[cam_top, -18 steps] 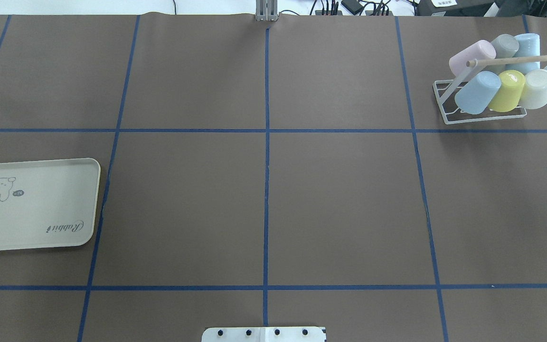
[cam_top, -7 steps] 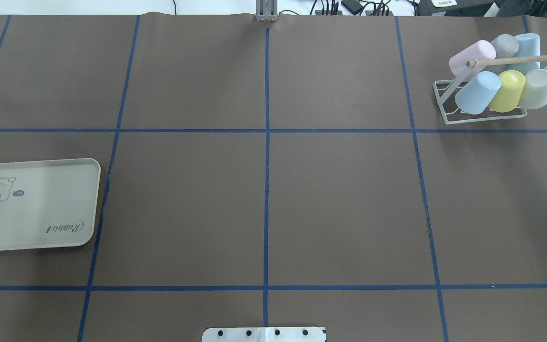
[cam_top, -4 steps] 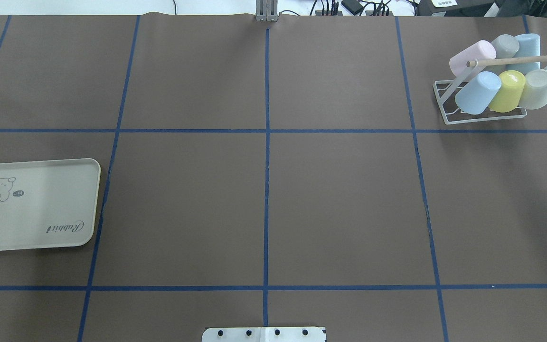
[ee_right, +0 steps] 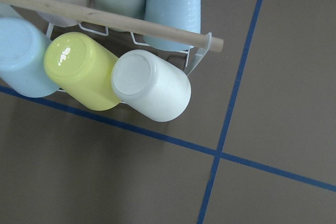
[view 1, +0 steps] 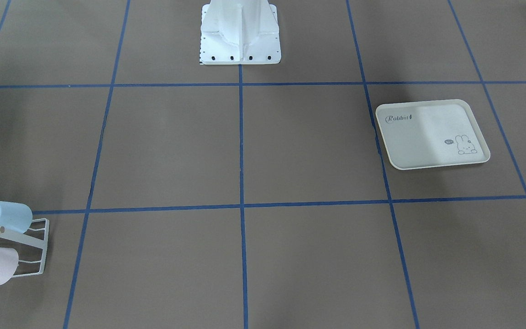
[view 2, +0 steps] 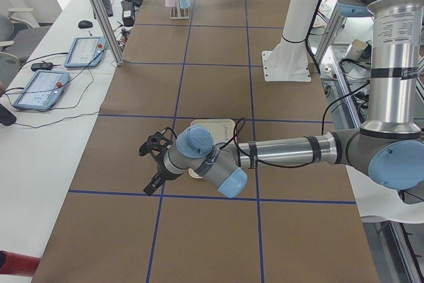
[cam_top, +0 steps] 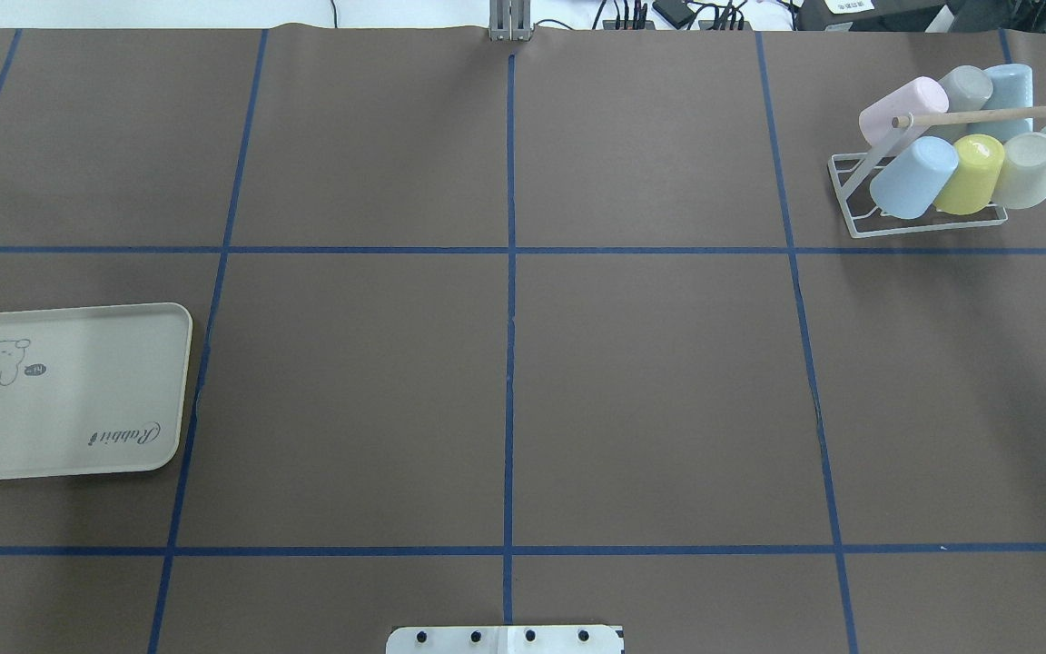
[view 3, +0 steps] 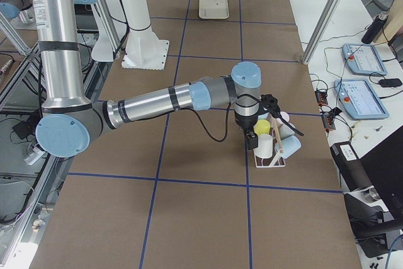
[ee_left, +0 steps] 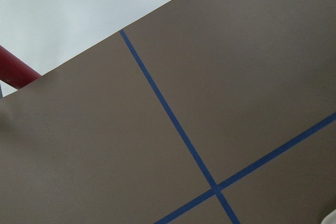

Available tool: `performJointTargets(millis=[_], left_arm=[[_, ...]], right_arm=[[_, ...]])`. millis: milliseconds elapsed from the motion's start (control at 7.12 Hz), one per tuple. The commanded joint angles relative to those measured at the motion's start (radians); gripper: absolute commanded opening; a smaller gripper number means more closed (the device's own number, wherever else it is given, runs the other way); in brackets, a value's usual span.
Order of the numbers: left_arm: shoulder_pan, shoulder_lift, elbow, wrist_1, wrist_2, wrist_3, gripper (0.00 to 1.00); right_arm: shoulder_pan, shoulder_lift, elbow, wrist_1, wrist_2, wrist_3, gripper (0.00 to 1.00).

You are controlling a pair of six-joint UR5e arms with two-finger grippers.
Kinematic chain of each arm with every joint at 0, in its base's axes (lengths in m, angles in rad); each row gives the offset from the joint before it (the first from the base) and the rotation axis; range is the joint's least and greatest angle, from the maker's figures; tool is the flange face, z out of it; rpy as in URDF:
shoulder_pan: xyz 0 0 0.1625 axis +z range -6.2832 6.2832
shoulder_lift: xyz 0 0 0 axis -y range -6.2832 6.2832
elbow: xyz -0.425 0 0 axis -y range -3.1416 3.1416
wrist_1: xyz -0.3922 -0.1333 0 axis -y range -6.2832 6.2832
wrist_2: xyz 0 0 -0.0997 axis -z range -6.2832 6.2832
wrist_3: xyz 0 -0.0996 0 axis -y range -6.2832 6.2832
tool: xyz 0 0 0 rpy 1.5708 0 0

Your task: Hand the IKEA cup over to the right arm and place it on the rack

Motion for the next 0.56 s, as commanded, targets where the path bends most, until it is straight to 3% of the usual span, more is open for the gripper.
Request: performJointTargets(millis=[0, 281, 421], left_arm=[[0.0, -0.003, 0.005, 0.0, -0.001, 0.0, 1.0], [0.0, 0.0, -0.004, 0.001, -0.024, 0.0, 1.0], [0.0, -0.002, -0.001, 0.006, -0.031, -0.002, 1.0]], right_arm=[[-0.024, -0.03, -0.011, 0.01, 0.011, -0.005, 1.0], [-0.021, -0.077, -0.024, 0.011, 0.122, -0.006, 1.0], [-0.018, -0.131, -0.024, 0.014, 0.12, -0.012, 1.0]])
